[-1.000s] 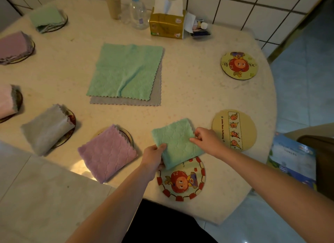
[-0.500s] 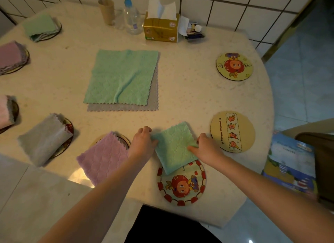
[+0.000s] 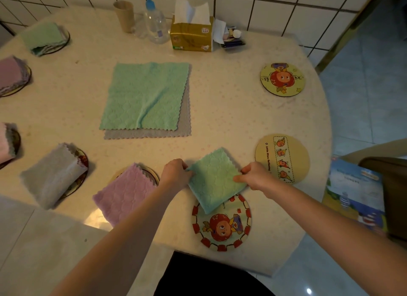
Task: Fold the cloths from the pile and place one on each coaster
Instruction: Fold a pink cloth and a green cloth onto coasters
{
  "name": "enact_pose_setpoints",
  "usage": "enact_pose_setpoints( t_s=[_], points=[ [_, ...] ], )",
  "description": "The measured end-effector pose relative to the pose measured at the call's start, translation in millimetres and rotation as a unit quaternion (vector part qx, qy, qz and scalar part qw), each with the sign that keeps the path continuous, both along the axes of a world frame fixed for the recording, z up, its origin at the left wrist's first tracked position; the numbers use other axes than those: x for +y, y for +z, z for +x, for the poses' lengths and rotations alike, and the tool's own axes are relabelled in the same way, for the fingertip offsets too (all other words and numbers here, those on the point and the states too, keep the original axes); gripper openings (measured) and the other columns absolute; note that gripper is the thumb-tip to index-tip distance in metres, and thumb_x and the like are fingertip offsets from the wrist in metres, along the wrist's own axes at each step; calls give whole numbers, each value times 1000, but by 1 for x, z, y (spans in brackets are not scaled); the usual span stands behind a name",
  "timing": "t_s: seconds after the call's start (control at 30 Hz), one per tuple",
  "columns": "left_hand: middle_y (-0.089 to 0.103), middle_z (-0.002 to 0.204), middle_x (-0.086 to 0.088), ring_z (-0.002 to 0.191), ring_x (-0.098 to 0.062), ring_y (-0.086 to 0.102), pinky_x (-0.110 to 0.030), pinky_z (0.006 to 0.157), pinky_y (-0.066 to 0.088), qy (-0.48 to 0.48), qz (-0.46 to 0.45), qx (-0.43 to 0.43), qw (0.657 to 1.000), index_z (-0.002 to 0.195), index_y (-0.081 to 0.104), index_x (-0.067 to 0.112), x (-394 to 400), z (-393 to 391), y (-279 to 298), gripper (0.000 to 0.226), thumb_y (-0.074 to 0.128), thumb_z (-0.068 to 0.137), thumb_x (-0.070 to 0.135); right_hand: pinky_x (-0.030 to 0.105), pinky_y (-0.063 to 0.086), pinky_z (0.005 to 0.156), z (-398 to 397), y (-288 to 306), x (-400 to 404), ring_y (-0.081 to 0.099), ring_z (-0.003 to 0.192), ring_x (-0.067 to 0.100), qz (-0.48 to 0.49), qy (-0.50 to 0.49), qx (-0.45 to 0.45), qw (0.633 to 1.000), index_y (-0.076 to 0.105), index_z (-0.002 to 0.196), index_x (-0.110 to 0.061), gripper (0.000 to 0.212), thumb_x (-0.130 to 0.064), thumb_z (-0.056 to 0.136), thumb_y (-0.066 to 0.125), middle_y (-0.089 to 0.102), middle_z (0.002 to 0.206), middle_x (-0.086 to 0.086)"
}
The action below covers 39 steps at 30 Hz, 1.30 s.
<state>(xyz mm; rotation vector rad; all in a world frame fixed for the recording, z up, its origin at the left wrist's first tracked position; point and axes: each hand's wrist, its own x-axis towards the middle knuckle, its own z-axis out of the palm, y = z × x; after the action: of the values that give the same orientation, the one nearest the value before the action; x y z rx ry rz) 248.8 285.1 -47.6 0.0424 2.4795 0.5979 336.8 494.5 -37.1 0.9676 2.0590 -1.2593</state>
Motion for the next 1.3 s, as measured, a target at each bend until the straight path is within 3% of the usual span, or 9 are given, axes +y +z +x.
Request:
enact_pose_setpoints(
  t_s=[0.13,0.2,0.3,0.43,0.63,0.83,1.07,1.2,1.3],
  points=[
    [60,91,-8,81,-24,55,-28,59,41,18,69,-8,997,92,59,11,-5,-4,-1,20,70,83,25,39,52,84,4,5,4,56,90,21,10,1,34,999,60,112,-3,35,-17,82,70,57,95,5],
    [59,81,-9,76,-25,56,-34,63,50,67,153,-46,985,84,56,11,-7,-3,3,18,72,82,18,39,55,80,7,11,8,58,91,23,-25,-46,52,997,58,115,-2,34,-13,84,68,59,101,9],
    [61,77,-11,77,-26,62,-41,71,58,191,291,-133,928,79,53,9,-10,5,17,21,73,80,4,33,56,71,17,20,13,61,92,24,-51,-92,86,991,59,110,-6,28,-10,83,68,61,104,11],
    [67,85,-11,79,-24,66,-37,73,58,220,358,-192,887,91,58,9,-20,33,31,19,73,80,6,27,54,65,48,26,14,62,92,20,-67,-101,104,987,61,105,-12,24,-12,83,68,64,103,7],
    [64,89,-10,80,-19,62,-35,73,56,213,304,-189,909,94,62,5,-38,85,18,13,69,84,5,31,56,71,106,11,-6,65,89,17,-78,-96,95,988,64,102,-11,21,-12,82,69,68,97,6],
    [65,83,-6,75,-16,59,-29,68,54,229,291,-182,911,97,64,-2,-43,112,8,13,66,84,0,25,54,62,137,-12,-17,64,86,12,-44,-114,92,988,66,99,-12,20,-12,80,71,69,97,6],
    [67,82,-3,72,-15,58,-29,67,52,197,264,-129,935,86,67,11,-43,112,4,11,67,83,0,36,56,75,140,-17,-21,63,78,8,46,-69,127,988,65,86,-17,11,-17,78,73,67,80,-6],
    [68,81,1,74,-15,60,-32,75,51,142,215,-72,964,83,68,17,-44,112,1,11,71,80,7,21,52,66,143,-20,-24,59,71,2,79,-57,142,985,66,87,-15,12,-18,78,73,63,76,-8],
    [67,83,4,74,-8,59,-12,63,42,93,167,-27,981,91,68,17,-43,113,2,13,71,80,10,6,41,59,142,-18,-24,56,67,0,113,-27,144,983,64,85,-15,12,-20,78,73,61,75,-8]
  ],
)
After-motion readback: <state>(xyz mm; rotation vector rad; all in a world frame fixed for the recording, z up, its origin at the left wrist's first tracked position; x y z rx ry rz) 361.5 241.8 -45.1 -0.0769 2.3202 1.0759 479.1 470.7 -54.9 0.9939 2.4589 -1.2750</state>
